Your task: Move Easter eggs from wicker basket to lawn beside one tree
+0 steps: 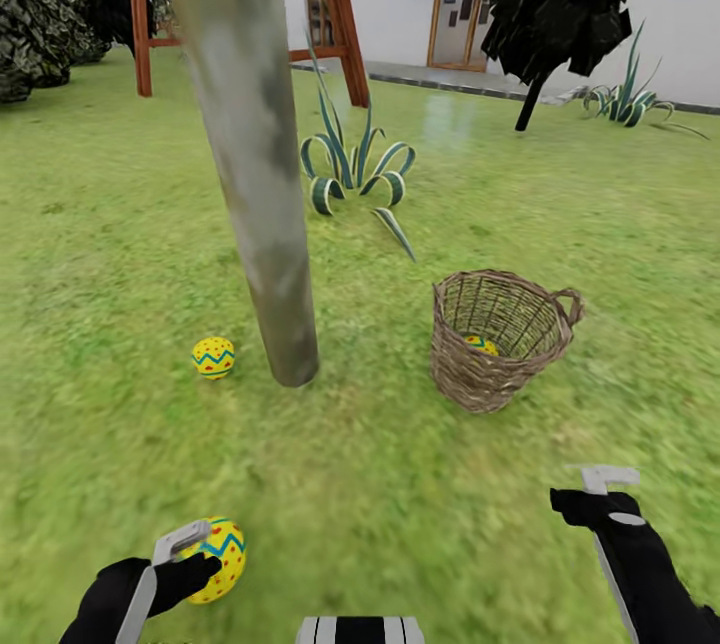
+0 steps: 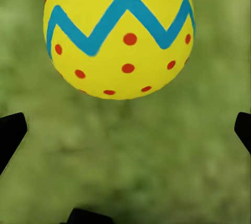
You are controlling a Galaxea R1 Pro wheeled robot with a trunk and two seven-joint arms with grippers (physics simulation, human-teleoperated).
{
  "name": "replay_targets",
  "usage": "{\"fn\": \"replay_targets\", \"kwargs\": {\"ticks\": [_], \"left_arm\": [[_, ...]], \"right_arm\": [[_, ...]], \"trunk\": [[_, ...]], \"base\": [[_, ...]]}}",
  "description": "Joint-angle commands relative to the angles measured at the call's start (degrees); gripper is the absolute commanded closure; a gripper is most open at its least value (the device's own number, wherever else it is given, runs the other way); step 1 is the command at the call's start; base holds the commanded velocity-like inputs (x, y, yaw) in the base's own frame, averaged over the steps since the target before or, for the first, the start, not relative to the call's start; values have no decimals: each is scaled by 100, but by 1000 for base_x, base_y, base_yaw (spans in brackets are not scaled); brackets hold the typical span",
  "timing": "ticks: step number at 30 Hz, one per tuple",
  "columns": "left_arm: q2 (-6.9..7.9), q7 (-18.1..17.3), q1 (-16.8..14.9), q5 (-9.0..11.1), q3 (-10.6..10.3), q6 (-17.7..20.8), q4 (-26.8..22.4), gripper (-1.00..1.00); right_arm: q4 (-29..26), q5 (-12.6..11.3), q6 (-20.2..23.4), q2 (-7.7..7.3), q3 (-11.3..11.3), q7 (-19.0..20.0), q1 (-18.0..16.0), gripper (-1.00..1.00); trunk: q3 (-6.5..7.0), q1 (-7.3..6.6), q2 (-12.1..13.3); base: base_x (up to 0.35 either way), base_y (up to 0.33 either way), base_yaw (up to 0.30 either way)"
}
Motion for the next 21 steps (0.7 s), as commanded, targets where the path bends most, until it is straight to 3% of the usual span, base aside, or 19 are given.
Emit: {"fn": "replay_targets", "kwargs": {"ticks": [1, 4, 21], "left_arm": [[3, 5, -3, 32, 10, 29, -10, -100], [6, 5, -3, 32, 14, 29, -14, -100], [-11, 14, -3, 33, 103, 31, -21, -100]], "right_arm": [[128, 41, 30, 12, 334, -2, -1, -100], [362, 43, 30, 73, 670, -6, -1, -100], [408, 0, 30, 97, 714, -6, -1, -100]], "trunk": [[19, -4, 0], [85, -11, 4], [462, -55, 26]], "base": [[0, 0, 272], [0, 0, 285], [-14, 0, 290]]}}
